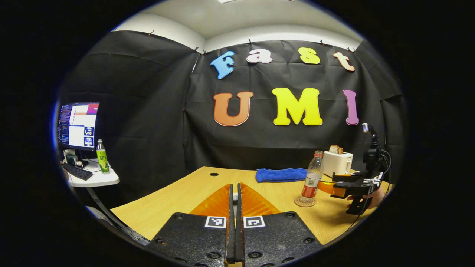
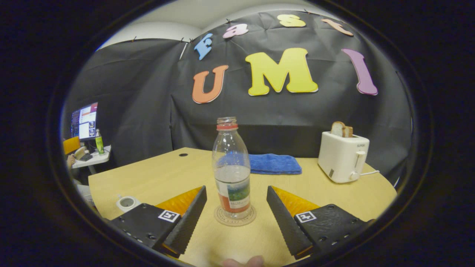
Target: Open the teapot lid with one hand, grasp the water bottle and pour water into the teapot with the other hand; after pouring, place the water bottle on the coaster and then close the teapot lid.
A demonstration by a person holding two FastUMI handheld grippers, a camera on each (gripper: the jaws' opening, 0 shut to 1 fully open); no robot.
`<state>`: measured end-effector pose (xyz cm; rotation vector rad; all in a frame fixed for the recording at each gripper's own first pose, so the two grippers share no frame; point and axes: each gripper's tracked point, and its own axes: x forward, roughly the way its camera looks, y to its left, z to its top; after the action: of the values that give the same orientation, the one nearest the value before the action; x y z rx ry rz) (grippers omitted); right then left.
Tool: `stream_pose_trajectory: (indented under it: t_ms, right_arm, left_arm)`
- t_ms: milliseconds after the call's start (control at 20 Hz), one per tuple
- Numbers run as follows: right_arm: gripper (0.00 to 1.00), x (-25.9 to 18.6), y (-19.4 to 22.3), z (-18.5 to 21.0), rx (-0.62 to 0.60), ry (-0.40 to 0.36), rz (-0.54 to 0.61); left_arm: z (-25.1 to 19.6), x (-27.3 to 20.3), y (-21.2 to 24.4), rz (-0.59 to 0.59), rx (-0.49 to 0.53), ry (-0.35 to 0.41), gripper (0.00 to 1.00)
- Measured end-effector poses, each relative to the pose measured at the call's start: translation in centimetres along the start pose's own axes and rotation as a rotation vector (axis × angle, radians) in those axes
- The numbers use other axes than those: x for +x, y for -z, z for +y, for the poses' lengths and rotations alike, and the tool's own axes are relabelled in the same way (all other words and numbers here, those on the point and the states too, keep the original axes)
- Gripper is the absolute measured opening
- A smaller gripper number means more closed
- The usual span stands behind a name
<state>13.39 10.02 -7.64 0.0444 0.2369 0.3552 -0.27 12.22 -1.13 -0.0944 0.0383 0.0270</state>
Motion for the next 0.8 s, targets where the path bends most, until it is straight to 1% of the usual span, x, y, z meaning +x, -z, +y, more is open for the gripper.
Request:
stream_pose_trajectory:
  t_ms: [100, 200, 250, 350, 550, 600, 800]
  right_arm:
    - [0.97, -2.7, -0.5, -1.1, 0.008, 0.016, -0.027]
    - [0.97, -5.2, -1.5, -1.7, -0.013, 0.017, -0.077]
    - [0.96, -6.4, -1.8, -2.9, -0.037, 0.046, -0.102]
    - [0.97, -8.0, -2.0, -4.4, -0.067, 0.082, -0.130]
    - [0.97, -9.4, -1.3, -6.4, -0.071, 0.119, -0.143]
    - [0.96, -9.8, -1.0, -7.1, -0.074, 0.140, -0.144]
    - [0.97, -11.3, -0.1, -9.1, -0.049, 0.193, -0.149]
  left_arm:
    - [-2.1, 0.8, 0.6, 0.003, -0.008, 0.029, 0.03]
    - [-3.6, 1.6, 1.4, 0.013, 0.005, 0.047, 0.03]
    - [-4.2, 2.1, 1.7, 0.017, 0.019, 0.051, 0.03]
    - [-5.3, 2.8, 2.6, 0.027, 0.031, 0.065, 0.03]
    - [-7.1, 3.9, 4.8, 0.068, 0.009, 0.091, 0.03]
    - [-7.2, 4.3, 5.6, 0.086, 0.000, 0.092, 0.03]
    - [-6.8, 5.0, 7.6, 0.134, -0.013, 0.075, 0.03]
